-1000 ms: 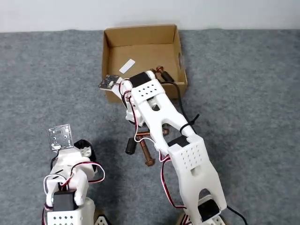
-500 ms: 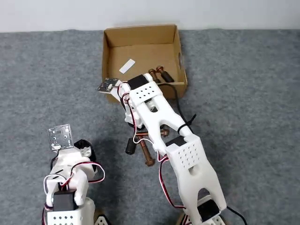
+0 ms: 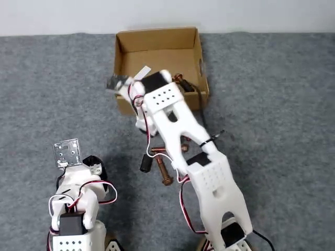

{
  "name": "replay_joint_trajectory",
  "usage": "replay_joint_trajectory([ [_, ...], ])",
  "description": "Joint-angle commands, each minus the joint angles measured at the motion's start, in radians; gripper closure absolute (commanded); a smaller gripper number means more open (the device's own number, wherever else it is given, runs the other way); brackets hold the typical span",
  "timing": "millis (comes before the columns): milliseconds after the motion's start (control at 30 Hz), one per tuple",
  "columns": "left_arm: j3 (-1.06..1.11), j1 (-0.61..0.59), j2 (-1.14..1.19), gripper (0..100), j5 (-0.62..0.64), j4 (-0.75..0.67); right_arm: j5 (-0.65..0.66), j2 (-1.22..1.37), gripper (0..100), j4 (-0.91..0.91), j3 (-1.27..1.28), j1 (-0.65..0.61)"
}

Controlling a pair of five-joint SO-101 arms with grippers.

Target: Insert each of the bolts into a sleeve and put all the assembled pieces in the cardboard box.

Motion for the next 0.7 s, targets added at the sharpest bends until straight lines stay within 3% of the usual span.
replay_joint_trajectory([
  [0, -0.005, 0.0, -0.008, 100, -0.005, -0.025, -0.051, -0.194, 98.9, 0.05, -0.012, 0.036],
  [300, -0.008, -0.006, -0.008, 99, -0.075, -0.023, -0.175, -0.739, 98.9, 0.045, 0.465, 0.127],
  [533, -0.091, 0.035, -0.008, 99, -0.196, 0.043, -0.5, -1.092, 99.0, 0.045, 0.747, 0.325],
  [667, -0.18, 0.057, -0.006, 99, -0.215, 0.106, -0.598, -1.256, 99.0, 0.045, 0.941, 0.449],
])
